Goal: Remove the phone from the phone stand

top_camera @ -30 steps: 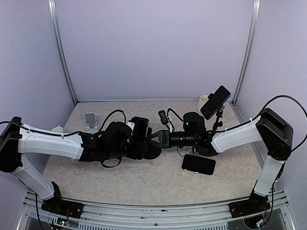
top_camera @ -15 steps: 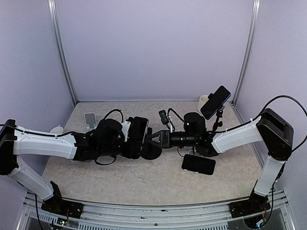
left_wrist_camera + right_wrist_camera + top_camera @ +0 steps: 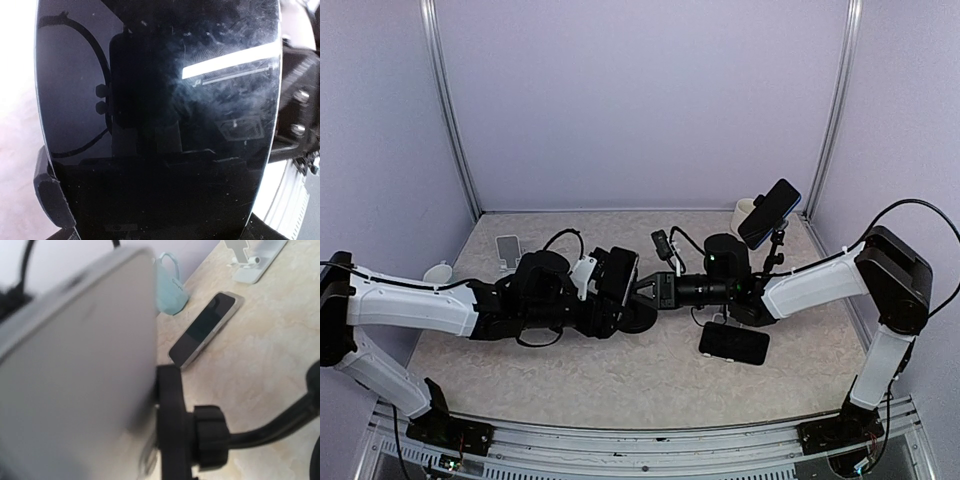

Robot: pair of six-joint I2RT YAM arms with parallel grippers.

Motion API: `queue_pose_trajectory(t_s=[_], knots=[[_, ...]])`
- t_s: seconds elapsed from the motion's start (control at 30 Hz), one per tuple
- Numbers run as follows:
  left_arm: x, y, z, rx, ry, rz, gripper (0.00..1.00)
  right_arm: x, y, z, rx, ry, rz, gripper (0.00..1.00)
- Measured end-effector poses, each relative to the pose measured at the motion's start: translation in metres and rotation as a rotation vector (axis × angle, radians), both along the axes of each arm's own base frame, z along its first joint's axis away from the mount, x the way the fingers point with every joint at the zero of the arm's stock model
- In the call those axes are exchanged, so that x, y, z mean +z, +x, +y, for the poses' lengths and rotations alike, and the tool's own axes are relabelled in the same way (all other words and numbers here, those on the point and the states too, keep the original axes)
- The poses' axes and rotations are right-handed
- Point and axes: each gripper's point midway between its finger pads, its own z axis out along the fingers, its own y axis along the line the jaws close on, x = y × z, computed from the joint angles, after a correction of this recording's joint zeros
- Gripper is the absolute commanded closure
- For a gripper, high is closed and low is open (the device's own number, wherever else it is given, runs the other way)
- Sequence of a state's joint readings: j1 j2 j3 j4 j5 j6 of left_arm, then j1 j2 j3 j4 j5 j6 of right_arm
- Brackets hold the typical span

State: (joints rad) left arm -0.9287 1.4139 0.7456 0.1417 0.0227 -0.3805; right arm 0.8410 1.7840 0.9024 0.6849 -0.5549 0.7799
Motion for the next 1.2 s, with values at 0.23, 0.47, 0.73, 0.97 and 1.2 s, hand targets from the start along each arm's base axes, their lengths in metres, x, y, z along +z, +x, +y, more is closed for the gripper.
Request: queue_pose_trajectory(t_s=[0.23,0.47,0.73,0.97,1.2], knots=[[0.019,-0.025,-0.029,-0.096,-0.043,-0.036,0.78,-0.001,0.000,0.000,0.002,-0.006,0.005,1.00],[0.070,-0.036,-0.018,-0.072,-0.138,-0.092,0.77,-0.001,0.000,0.000,0.003,-0.007,0.006,1.00],[0.081,0.026,0.095,0.381,-0.092,-0.034,0.77,-0.001,0.000,0.000,0.006,-0.008,0.004,1.00],[0.012,0.031,0.148,0.573,0.133,0.150,0.77,-0.001,-0.001,0.000,0.008,-0.008,0.003,1.00],[-0.065,0.018,0.159,0.598,0.365,0.326,0.76,-0.001,-0.001,0.000,0.010,-0.008,0.001,1.00]])
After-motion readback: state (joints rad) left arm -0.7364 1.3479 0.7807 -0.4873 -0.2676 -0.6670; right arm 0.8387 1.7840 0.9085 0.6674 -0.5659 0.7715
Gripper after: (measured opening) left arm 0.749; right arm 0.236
